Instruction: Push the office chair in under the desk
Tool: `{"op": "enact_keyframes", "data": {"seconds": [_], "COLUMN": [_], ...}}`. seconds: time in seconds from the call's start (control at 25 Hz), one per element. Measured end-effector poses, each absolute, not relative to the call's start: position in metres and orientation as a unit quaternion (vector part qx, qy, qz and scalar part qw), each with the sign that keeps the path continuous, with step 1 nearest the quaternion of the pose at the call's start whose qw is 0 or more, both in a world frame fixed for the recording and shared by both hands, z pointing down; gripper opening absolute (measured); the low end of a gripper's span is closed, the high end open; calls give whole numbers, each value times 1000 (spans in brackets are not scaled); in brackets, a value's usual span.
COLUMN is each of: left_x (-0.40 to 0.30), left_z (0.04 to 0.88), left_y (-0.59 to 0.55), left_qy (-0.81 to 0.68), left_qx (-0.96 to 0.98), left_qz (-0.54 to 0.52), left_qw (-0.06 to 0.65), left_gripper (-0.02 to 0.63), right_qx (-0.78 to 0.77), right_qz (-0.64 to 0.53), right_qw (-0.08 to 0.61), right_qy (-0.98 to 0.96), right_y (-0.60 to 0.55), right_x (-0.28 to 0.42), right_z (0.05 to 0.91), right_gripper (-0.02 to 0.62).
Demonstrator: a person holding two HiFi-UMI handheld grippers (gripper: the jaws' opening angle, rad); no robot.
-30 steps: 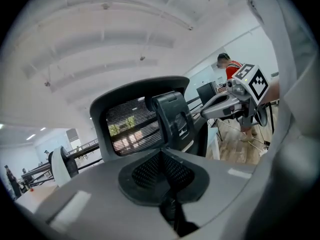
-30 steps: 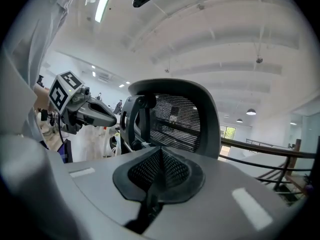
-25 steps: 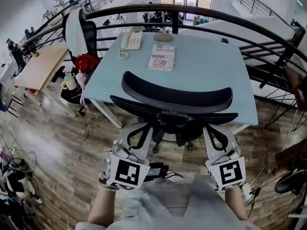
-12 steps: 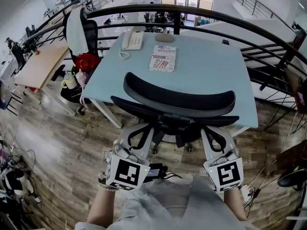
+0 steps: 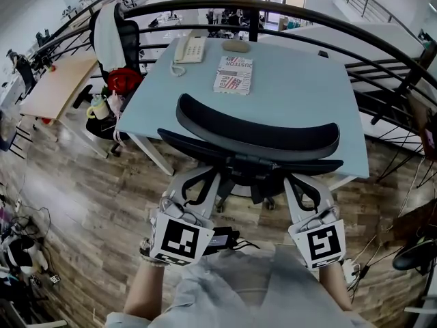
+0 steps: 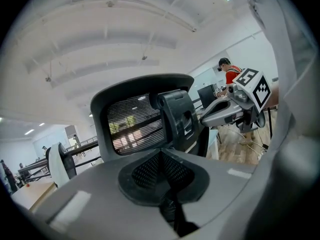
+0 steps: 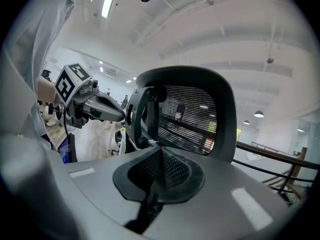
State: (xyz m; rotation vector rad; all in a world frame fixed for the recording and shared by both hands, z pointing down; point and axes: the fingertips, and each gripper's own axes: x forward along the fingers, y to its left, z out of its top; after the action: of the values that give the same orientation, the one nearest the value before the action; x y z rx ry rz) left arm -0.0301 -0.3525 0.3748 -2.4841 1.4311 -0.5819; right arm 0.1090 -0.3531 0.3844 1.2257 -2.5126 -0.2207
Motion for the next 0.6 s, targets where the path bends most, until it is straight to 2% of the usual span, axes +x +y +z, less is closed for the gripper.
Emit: {"op": "enact_keyframes", "data": {"seconds": [0.6], "left_x": [-31], "left_z": [374], "left_y": [-360], "left_qy": [490], "left_qx": [-848], "left_qz": [-178], "left_qw": [90], "left_gripper": [4], "right_qx": [430], "right_qz": [-81], "right_qw": [177], "right_qy": [-882], "right_y": [-360], "right_x": [107], "right_z": [388], "right_gripper": [8]}}
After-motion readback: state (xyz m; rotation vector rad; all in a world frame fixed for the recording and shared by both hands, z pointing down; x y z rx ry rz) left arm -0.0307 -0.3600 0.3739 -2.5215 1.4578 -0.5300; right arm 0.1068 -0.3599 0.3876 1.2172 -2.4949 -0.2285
